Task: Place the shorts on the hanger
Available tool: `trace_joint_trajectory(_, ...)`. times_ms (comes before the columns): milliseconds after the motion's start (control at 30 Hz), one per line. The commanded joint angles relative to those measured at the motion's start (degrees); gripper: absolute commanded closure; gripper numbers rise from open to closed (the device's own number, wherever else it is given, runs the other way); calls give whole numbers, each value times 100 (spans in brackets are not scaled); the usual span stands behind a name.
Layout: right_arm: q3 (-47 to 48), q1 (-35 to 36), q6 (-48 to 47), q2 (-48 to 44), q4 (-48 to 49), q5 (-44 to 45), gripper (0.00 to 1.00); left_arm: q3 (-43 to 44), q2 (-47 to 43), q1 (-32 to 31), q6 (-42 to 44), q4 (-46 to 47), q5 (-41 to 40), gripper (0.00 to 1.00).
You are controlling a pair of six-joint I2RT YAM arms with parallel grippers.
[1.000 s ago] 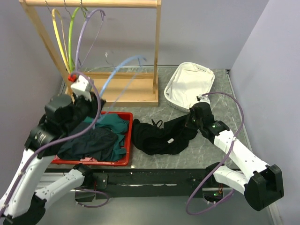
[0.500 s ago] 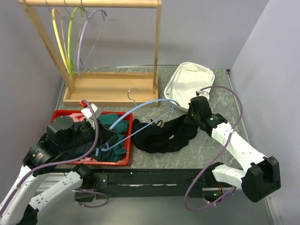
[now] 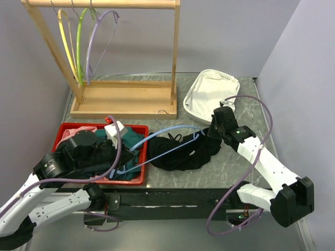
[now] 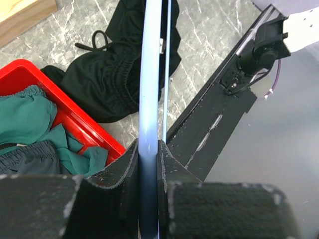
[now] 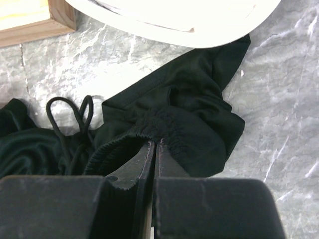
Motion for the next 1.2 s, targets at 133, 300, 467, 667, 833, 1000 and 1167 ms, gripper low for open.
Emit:
trace_joint_trajectory(133,438,114,-37,-606,-258,-204,100,2,409,-216,85,608,-149,99)
trace_joint_trajectory(300,447,211,-28,-887,-338,-423,100,-50,769,-322,155,775,-95,99)
trace_joint_trajectory(467,482,824,95,-976,-434,-327,100,-305,1058,-479,138,1538,55,99)
trace_joint_trajectory(667,333,1160,341,-1178,-312,-336,100,-437,1700,-1357,111,2242,-893,99)
trace_joint_trajectory(833,192,1160,420,-1292,-329,-186,100,-726,1982,-2043,67,3200,-2139,99)
trace_joint_trajectory(1000,-36,1160,517,-1511,-250,-37,96,-1052,2237,-2413,-117,3921,-2617,99)
trace_joint_trajectory(1167,-756,1169,535,-2187,329,-291,71,-1324,2457,-2493,-398,4281,-2653,99)
